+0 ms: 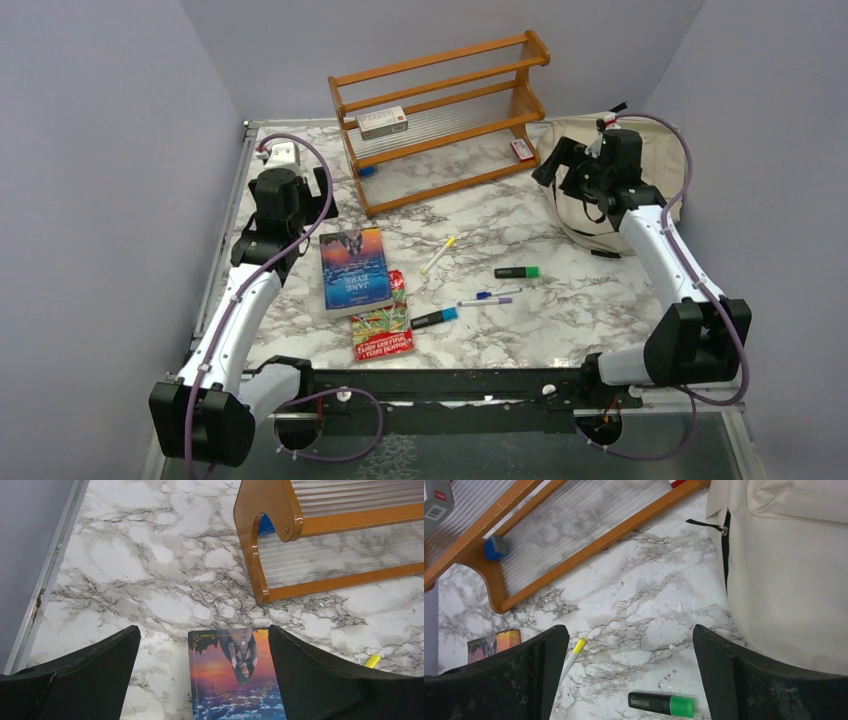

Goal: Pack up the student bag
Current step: Pick up the student bag at the center of the board.

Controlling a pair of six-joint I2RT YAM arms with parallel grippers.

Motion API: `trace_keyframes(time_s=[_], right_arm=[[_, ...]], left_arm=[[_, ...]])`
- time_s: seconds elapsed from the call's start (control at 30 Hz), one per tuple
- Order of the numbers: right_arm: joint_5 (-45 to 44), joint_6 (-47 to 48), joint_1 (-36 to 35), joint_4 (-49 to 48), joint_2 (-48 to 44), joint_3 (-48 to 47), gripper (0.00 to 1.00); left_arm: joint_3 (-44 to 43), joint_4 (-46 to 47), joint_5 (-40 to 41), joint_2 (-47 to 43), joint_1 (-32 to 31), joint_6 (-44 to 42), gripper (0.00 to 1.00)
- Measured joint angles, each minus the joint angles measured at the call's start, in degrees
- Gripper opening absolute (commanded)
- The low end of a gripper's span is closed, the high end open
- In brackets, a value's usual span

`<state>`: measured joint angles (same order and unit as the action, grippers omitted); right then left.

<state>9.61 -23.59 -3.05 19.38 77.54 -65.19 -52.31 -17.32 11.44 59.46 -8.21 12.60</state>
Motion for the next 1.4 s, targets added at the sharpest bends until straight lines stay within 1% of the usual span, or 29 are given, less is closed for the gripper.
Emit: trace_keyframes(time_s=[0.13,0.23,0.3,0.5,0.7,0.87,1.03,1.27,1.4], right_arm=[[2.78,1.86,0.00,0.87,4.55,-3.56,0.98],[2.64,3.80,0.00,2.12,7.69,-6.80,0.98],[0.52,5.31,-0.04,3.43,9.90,-8.98,0.98],[-9.44,9.03,-0.26,7.21,18.08,-15.13,0.98],[-15.26,11.69,-0.96,10.88,26.49,-18.29,0.98],[-18.88,13.00,-2.23,13.53,31.80,-19.87,0.95],[-22.91,13.49,-3.02,14.56,35.15,-20.98,0.85],[-28.89,13.64,-3.17,14.91,39.08,-22.73,0.63],[-30.99,13.60,-3.19,14.78,40.65,-22.86,0.55]], left_arm=[[0.26,-0.28,0.50,0.04,0.00,0.13,0.99],[0.26,-0.68,1.07,0.13,0.00,0.24,0.99],[0.26,-0.92,1.40,0.13,-0.02,0.24,0.99],[0.28,-1.29,2.23,0.13,-0.74,0.26,0.99],[0.37,-1.31,2.36,0.07,-0.94,0.26,0.99],[0.70,-1.36,2.38,-0.50,-0.94,0.26,0.99],[0.72,-1.62,2.36,-0.57,-0.94,0.26,0.99],[0.72,-1.66,2.34,-0.57,-0.94,0.26,0.99],[0.72,-1.68,2.34,-0.57,-0.94,0.26,0.99]])
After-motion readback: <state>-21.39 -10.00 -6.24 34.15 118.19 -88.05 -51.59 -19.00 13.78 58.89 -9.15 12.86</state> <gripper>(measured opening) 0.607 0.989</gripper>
